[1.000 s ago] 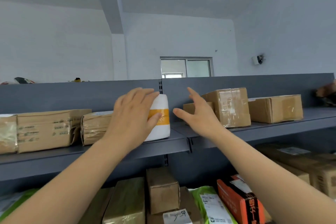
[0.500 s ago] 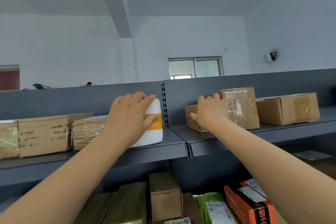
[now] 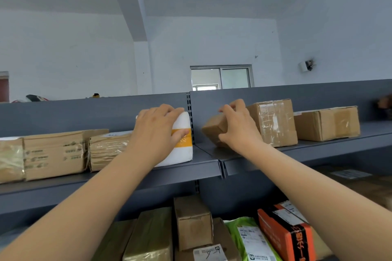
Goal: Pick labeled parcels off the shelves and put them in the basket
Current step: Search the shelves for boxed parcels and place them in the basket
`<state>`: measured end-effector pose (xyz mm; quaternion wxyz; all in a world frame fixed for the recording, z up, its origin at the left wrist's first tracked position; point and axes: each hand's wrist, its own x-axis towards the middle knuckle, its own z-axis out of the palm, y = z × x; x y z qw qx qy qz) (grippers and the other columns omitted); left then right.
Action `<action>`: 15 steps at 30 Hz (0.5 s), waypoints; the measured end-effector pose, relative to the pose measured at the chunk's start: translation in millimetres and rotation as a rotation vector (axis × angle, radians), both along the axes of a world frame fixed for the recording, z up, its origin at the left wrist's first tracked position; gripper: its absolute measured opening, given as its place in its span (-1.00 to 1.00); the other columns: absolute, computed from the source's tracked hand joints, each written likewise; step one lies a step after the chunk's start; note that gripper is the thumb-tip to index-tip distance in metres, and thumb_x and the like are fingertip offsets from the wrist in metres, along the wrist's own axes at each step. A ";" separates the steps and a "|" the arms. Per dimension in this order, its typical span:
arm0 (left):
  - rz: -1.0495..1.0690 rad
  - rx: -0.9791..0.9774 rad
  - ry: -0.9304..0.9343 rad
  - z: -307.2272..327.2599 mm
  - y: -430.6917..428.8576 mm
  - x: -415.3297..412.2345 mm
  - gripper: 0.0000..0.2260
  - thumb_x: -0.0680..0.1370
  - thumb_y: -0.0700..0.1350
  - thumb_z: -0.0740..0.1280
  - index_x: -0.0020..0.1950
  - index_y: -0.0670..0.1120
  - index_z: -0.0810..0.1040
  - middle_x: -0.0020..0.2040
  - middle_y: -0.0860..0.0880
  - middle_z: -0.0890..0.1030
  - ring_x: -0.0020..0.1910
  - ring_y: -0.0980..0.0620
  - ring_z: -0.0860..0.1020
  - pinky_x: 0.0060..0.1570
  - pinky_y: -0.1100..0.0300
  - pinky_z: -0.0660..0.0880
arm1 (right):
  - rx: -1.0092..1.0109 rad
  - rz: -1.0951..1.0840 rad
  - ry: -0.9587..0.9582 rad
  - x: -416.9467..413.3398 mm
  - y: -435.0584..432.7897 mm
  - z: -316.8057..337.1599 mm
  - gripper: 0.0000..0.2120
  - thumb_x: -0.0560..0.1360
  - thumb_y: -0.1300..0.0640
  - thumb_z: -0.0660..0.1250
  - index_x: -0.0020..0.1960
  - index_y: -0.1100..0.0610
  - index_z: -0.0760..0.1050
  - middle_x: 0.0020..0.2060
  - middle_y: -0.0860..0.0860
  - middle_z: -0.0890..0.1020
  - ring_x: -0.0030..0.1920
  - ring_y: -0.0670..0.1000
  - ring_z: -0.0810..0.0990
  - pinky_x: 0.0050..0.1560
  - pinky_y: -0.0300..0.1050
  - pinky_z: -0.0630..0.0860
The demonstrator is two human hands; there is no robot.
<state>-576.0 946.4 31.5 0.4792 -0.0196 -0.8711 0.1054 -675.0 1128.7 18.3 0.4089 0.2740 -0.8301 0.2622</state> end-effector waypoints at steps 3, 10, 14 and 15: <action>-0.024 -0.009 0.007 0.6 -1.5 0.6 -0.54 0.54 0.11 0.28 0.39 -0.02 0.41 0.21 -0.04 0.53 0.16 -0.14 0.49 0.19 -0.02 0.30 | 0.040 0.095 0.164 24.0 5.1 -13.5 -0.36 0.40 0.28 0.39 0.42 0.02 0.26 0.28 0.00 0.32 0.27 0.04 0.32 0.12 -0.10 0.42; -0.144 -0.106 0.146 -13.8 7.6 7.1 -0.64 0.45 -0.05 0.42 0.20 -0.15 0.57 0.16 -0.10 0.60 0.23 -0.17 0.50 0.24 -0.10 0.37 | 0.007 0.281 0.101 55.4 24.8 -47.8 -0.24 0.32 -0.20 0.44 0.43 -0.11 0.22 0.24 -0.17 0.40 0.25 -0.19 0.29 0.39 0.00 0.25; -0.304 -0.114 0.144 -27.1 31.5 15.4 -0.72 0.48 -0.07 0.38 0.16 -0.10 0.60 0.10 -0.03 0.62 0.13 -0.05 0.56 0.15 0.06 0.45 | -0.344 0.091 -0.059 58.8 23.1 -41.6 -0.13 0.32 -0.35 0.35 0.49 -0.06 0.11 0.43 -0.03 0.22 0.43 0.01 0.15 0.39 0.00 0.17; -0.321 -0.099 0.127 -30.5 35.4 15.3 -0.73 0.47 -0.09 0.41 0.15 -0.10 0.61 0.08 -0.02 0.63 0.10 -0.03 0.57 0.11 0.07 0.47 | -0.349 0.058 -0.138 58.5 21.1 -38.5 -0.07 0.31 -0.36 0.35 0.51 -0.04 0.05 0.45 0.00 0.16 0.45 0.05 0.11 0.40 0.04 0.17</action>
